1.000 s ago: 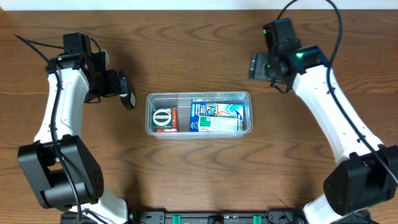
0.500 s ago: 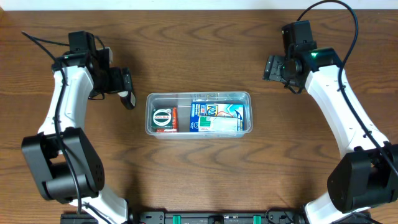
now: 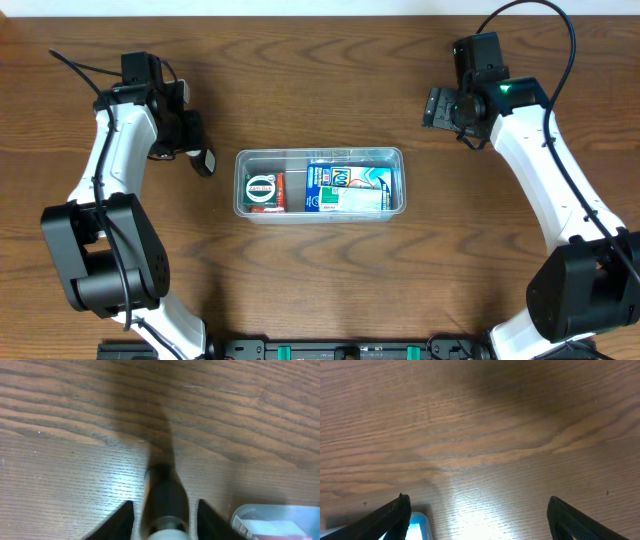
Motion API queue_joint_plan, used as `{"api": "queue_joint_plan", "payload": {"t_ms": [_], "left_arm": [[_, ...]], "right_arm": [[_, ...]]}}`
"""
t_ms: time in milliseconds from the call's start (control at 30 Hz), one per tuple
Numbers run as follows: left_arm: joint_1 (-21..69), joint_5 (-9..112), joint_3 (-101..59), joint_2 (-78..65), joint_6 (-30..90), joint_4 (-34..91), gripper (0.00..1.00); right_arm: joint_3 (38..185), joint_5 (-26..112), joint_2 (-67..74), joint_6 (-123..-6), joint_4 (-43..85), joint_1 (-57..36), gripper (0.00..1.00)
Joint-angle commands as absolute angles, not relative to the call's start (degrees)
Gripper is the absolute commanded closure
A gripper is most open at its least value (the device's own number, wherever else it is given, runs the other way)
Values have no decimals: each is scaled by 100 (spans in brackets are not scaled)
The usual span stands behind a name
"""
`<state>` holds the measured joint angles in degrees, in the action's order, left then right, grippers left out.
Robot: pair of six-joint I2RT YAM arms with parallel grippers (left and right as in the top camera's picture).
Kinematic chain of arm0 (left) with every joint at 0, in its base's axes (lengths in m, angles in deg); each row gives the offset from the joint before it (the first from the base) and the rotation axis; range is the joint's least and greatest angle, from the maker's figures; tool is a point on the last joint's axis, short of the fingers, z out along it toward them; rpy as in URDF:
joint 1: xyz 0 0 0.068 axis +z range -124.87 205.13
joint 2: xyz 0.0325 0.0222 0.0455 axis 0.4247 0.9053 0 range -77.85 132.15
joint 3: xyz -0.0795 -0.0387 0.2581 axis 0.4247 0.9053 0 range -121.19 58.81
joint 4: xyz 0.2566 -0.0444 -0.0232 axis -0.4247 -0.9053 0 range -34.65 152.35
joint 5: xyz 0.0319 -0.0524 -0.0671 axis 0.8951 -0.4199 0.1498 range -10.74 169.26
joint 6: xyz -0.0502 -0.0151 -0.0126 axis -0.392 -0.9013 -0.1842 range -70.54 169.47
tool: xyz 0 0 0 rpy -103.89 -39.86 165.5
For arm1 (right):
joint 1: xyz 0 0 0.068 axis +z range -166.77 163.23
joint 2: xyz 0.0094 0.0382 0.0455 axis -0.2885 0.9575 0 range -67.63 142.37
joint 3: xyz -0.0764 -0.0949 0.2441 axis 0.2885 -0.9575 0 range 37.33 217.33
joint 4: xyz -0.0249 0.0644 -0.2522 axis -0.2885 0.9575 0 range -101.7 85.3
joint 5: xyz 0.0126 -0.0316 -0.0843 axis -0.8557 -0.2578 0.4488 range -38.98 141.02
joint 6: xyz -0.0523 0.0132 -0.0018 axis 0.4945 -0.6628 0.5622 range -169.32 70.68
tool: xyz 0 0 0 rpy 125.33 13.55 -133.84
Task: Pack container
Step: 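Grasp the dark bottle with the left gripper and carry it over the container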
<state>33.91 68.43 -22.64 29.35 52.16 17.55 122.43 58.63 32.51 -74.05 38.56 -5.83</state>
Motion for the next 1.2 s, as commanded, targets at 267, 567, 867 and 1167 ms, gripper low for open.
{"api": "queue_joint_plan", "payload": {"t_ms": [267,567,867,1167], "left_arm": [[3378,6810,-2384,2789,5168,1434,80],[3378,6810,-2448,1696,4943,1218,81],[2958,6767,-2448,452,4764,805,81],[1408,6865,-2445,140,4460,691,81]], "right_arm": [[12202,6025,3295,-7322,3821,-819,14],[12202,6025,3295,-7322,3762,-1042,12],[12202,6115,3299,-7324,3620,-1219,8],[12195,6112,3299,-7322,3561,-1575,8]]}}
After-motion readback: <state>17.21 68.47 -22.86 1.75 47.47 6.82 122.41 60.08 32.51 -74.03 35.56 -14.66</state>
